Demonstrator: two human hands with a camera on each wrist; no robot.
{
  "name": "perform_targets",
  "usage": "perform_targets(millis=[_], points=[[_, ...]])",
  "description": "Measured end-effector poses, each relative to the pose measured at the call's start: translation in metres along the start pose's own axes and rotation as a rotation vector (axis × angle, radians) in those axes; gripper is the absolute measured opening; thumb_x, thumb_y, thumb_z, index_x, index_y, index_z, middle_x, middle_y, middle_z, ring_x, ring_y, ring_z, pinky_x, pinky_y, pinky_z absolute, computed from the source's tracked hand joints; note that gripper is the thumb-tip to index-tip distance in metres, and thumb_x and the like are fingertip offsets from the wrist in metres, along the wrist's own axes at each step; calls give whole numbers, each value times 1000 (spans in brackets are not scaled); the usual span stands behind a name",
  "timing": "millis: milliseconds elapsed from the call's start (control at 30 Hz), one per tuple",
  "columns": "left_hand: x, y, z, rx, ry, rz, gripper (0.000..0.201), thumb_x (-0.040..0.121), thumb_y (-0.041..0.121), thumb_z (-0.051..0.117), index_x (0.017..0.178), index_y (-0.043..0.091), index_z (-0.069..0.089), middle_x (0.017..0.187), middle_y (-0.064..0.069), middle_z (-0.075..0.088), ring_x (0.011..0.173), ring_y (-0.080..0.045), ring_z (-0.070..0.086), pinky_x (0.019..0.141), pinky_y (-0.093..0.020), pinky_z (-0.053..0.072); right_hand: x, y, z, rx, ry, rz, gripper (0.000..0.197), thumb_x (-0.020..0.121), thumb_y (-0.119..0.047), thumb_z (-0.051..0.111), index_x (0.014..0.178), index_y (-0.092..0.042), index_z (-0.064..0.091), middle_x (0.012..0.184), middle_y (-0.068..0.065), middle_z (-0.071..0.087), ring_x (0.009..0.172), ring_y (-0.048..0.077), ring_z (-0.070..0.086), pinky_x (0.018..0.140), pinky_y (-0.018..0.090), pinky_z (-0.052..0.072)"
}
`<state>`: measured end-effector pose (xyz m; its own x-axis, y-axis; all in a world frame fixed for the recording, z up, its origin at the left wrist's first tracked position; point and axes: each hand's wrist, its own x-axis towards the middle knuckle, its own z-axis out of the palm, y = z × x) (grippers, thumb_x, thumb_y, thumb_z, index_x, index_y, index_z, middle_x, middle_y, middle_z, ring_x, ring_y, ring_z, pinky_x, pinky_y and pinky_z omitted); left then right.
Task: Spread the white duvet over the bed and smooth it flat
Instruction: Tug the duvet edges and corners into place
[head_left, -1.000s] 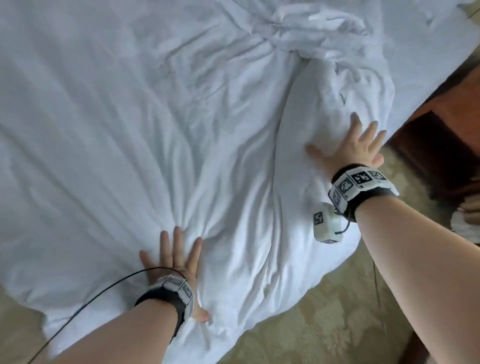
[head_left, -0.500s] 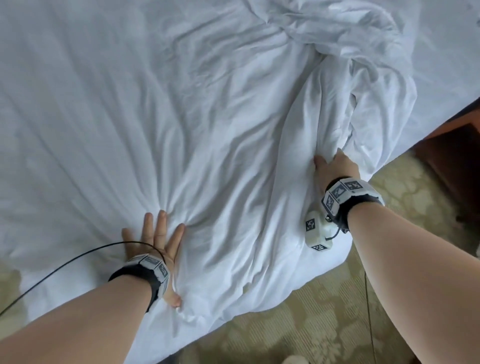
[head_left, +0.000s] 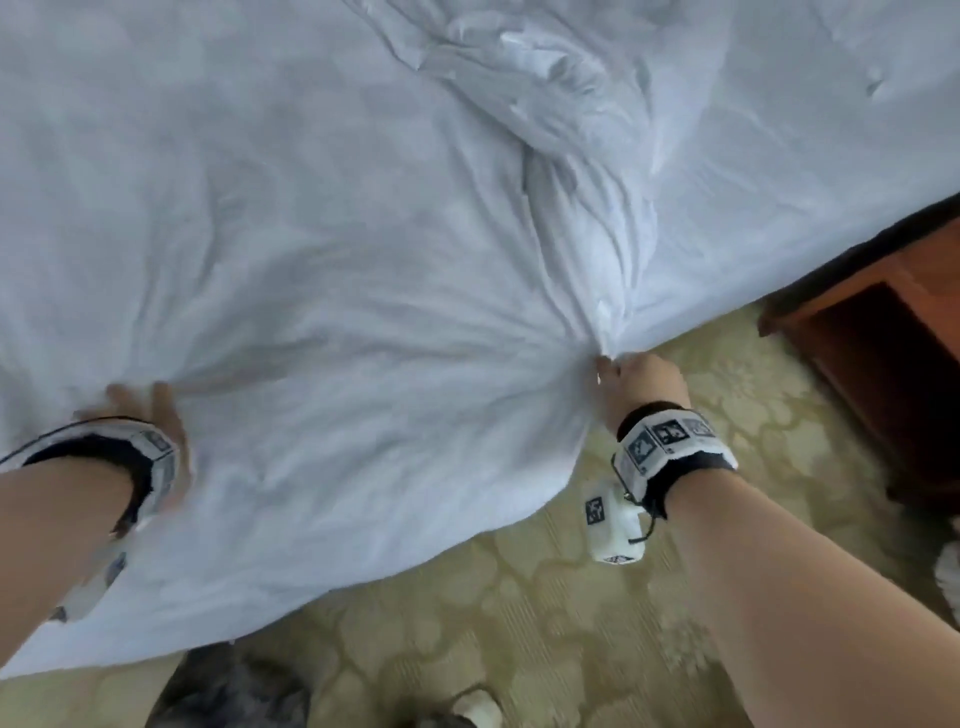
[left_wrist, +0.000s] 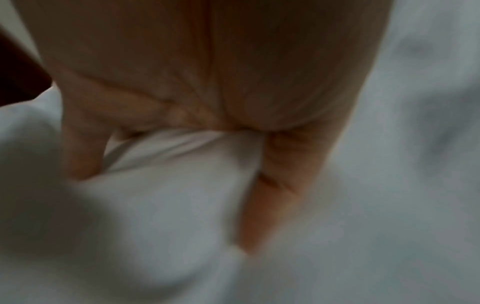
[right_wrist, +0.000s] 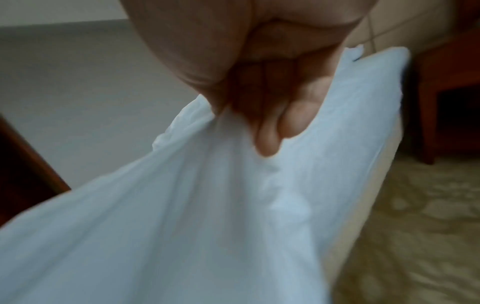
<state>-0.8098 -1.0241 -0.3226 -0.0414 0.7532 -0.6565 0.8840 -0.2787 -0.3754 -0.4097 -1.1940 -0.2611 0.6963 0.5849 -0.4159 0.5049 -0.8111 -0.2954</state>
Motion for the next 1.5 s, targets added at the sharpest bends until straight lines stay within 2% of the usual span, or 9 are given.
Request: perform_targets(millis=[100, 200, 300, 433, 633, 833, 1200, 1367, 1500], points=[[-33, 78, -45, -123, 6, 116, 40, 85, 36, 52, 119, 18, 60, 129, -17, 58, 118, -35, 56, 94, -45, 48, -10, 60, 9, -212, -254, 111, 25, 96, -23, 48, 107, -9, 65, 111, 8, 68, 101, 26, 64, 78, 31, 48], [-62, 148, -87, -476, -1, 75, 109, 68, 73, 49, 150, 13, 11, 155, -24, 13, 139, -46, 24, 111, -55, 29, -12, 93, 13, -158, -292, 182, 31, 95, -29, 48, 90, -5, 67, 99, 16, 72, 85, 27, 67, 77, 33, 54], [-63, 189, -78, -591, -130, 164, 141, 48, 93, 47, 143, 25, -31, 152, -12, -35, 141, -43, -23, 115, -60, 0, 8, 64, 5, -152, -181, 44, 40, 95, -36, 45, 73, -7, 61, 84, 13, 72, 76, 28, 64, 71, 33, 53], [-48, 207, -47, -483, -69, 129, 151, 39, 94, 50, 140, 21, -37, 146, -14, -45, 138, -43, -31, 108, -71, -2, 59, -26, -25, -5, 24, -250, 27, 92, -36, 54, 103, -12, 59, 99, 4, 62, 90, 22, 55, 75, 27, 39], [-34, 217, -55, -439, -180, 61, 149, 44, 91, 49, 139, 16, -38, 145, -20, -43, 136, -48, -30, 105, -75, -1, 162, -137, -71, -98, 277, -292, 98, 69, -50, 74, 146, -29, 15, 156, 7, 13, 143, 31, 14, 109, 55, 24], [-20, 226, -70, -388, -331, -24, 145, 47, 88, 50, 140, 16, -36, 144, -21, -44, 137, -47, -31, 105, -75, -3, 226, -142, -75, -98, -1, -158, 68, 78, -29, 66, 130, -16, 25, 118, 18, 55, 103, 39, 58, 90, 47, 49], [-22, 232, -72, -367, -301, -150, 148, 44, 87, 56, 121, 14, -48, 141, -19, -49, 135, -45, -36, 110, -70, -3, 265, -121, -51, -109, -187, -312, 52, 89, -31, 57, 133, -16, 36, 107, 14, 54, 101, 36, 57, 85, 37, 45], [-42, 244, -85, -463, -250, -286, 150, 48, 61, 75, 138, 18, -36, 153, -11, -33, 142, -37, -27, 115, -58, 0, 289, -73, -78, 141, -343, -377, 50, 88, -38, 57, 129, -14, 46, 106, 3, 57, 94, 27, 57, 77, 30, 42], [-57, 259, -177, -733, -262, -384, 112, 47, 35, 81, 144, 3, 35, 145, -22, 40, 132, -34, 42, 105, -34, 40, 316, 28, -135, 241, -423, -263, 34, 88, -42, 59, 99, -10, 59, 80, 6, 64, 66, 22, 58, 62, 28, 45]])
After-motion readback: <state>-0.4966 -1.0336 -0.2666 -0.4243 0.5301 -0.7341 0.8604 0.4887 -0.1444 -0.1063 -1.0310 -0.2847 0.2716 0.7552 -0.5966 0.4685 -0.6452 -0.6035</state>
